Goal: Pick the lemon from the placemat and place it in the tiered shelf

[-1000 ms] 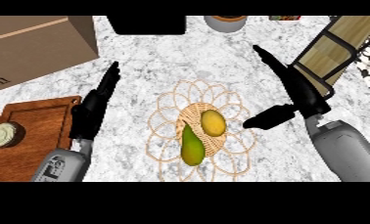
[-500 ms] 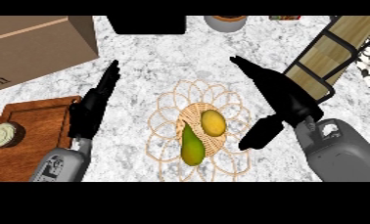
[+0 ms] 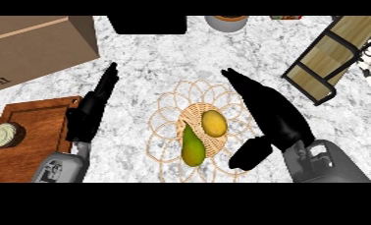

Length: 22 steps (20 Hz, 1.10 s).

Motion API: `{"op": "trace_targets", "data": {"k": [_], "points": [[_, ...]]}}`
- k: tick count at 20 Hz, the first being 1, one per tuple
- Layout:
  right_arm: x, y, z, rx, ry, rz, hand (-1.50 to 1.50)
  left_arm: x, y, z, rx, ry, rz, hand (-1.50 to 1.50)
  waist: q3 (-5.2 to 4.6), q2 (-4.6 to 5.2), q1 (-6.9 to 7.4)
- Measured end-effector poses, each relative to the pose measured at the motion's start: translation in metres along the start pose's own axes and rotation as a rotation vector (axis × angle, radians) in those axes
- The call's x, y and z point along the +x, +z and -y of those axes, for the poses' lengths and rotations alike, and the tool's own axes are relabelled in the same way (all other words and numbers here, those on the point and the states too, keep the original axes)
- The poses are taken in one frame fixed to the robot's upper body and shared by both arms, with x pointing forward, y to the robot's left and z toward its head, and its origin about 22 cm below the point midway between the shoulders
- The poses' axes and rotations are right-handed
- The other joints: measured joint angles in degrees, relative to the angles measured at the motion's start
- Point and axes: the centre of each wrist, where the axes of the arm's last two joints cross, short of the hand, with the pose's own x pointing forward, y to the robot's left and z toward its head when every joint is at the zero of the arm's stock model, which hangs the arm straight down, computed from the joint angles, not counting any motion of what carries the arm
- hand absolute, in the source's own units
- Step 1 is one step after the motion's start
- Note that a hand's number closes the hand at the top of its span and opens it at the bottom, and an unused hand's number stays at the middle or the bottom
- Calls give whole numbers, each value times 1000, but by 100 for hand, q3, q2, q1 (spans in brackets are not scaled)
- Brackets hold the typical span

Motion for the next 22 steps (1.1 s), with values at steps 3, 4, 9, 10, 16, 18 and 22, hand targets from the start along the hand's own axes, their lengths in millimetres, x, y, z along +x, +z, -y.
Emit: {"op": "trace_targets", "data": {"k": [3,4,9,10,16,18,22], "points": [[9,6,-5,-17,10,-1,-150,1,-10,0,2,-1,-2,0,0,3,-6],[10,8,-9,-26,11,-3,-150,-1,-10,3,3,-3,-2,0,0,3,-8],[9,1,-20,-35,14,-24,-150,3,-11,7,-4,3,-4,0,1,5,1],[8,-1,-23,-31,11,-24,-150,3,-9,11,-3,1,-3,0,1,5,3],[12,-4,-31,-25,13,-42,-150,-1,-9,5,4,-8,-3,0,1,5,3],[11,-10,-35,-23,15,-54,-150,-1,-6,6,-1,-4,2,0,1,6,7],[12,-18,-38,-20,23,-65,-150,1,-10,5,-5,0,1,0,2,8,7]]}}
